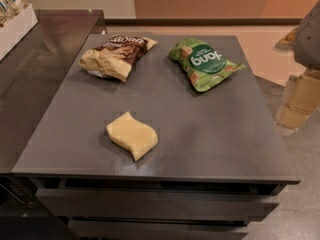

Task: Move green rice chip bag near sponge

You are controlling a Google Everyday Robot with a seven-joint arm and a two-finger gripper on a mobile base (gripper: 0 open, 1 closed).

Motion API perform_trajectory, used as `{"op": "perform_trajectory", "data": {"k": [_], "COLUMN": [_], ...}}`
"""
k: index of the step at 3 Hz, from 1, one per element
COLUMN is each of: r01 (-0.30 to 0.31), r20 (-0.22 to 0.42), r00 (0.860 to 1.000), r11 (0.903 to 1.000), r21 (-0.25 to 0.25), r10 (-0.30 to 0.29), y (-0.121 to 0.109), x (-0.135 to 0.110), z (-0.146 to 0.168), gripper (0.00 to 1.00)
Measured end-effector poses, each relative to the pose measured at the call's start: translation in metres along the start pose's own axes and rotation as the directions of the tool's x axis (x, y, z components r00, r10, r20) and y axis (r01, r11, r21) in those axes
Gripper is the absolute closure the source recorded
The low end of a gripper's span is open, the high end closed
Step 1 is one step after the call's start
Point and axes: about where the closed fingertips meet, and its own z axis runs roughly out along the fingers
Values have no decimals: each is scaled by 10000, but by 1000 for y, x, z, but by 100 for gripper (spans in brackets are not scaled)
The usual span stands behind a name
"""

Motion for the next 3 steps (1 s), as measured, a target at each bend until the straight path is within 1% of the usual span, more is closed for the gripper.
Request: {"op": "perform_trajectory", "data": {"k": [1, 2, 3], "r01": [-3, -361, -1186], "r20": [18, 477, 1193], "r00": [10000, 9982, 9863], "r11": [10000, 9993, 9924], "r21": [11, 97, 335], "r10": [3, 356, 1138], "y": [-1, -17, -48], "x": [-1, -4, -8], "z": [0, 7, 23], "gripper": [0, 0, 0]}}
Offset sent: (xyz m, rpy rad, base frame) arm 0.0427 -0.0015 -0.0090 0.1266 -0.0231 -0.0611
